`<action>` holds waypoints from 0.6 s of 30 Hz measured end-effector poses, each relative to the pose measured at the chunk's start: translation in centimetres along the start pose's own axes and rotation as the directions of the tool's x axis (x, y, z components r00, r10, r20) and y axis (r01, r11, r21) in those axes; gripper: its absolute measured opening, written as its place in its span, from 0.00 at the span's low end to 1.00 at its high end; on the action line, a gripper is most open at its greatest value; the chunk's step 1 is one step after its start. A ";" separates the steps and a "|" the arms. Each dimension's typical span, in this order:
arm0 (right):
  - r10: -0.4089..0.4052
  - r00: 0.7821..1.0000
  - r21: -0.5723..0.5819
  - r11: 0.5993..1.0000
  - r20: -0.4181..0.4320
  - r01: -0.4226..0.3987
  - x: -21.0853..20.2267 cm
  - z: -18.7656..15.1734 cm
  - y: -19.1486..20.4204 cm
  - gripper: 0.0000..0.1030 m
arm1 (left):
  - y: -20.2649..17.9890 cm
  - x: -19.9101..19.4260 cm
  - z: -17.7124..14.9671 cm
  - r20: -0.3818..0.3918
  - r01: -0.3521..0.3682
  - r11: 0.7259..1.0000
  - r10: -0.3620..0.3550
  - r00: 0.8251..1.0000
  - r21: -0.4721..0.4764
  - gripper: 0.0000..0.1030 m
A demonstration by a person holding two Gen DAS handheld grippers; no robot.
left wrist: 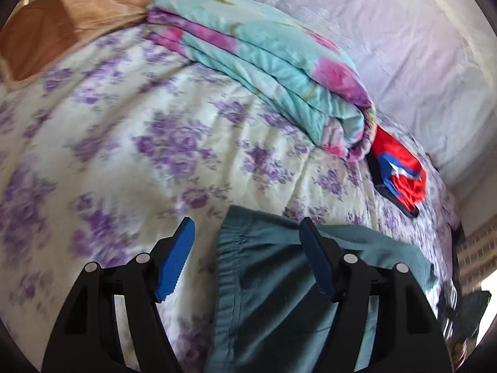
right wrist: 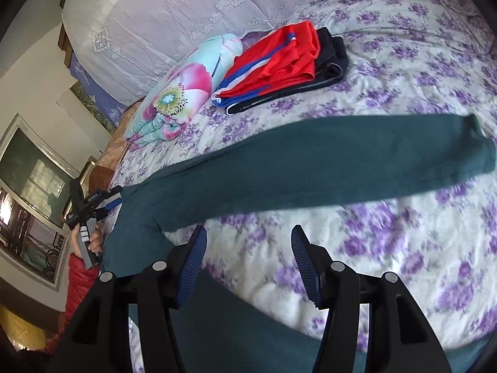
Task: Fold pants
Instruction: 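Grasp the waistband with the left gripper while the right gripper grasps the leg hem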
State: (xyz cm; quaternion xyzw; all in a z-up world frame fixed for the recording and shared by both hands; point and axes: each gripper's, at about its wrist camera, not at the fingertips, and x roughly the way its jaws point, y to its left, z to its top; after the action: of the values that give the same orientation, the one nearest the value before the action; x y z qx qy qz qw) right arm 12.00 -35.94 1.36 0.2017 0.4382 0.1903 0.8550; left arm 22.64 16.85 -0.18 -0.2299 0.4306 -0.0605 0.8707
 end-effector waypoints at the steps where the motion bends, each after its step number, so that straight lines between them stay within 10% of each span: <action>1: 0.000 1.000 -0.012 1.000 -0.002 0.000 0.4 0.4 0.4 0.56 | 0.1 0.4 -0.1 -0.006 0.017 1.000 -0.017 1.000 0.008 0.60; 6: -0.043 0.999 -0.172 0.984 -0.016 0.039 3.6 3.9 2.7 0.56 | 0.8 1.7 0.2 -0.019 0.021 0.999 -0.020 1.000 0.030 0.18; 18: -0.300 0.952 -0.619 0.739 0.053 0.267 11.9 7.6 4.5 0.50 | 0.7 0.8 0.6 0.038 0.056 0.998 -0.058 0.998 0.036 0.17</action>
State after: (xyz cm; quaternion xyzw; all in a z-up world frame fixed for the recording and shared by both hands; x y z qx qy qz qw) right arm 24.05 -27.48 -0.24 -0.1638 0.3980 0.1961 0.8811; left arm 23.56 17.39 -0.78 -0.2282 0.4055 -0.0882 0.8807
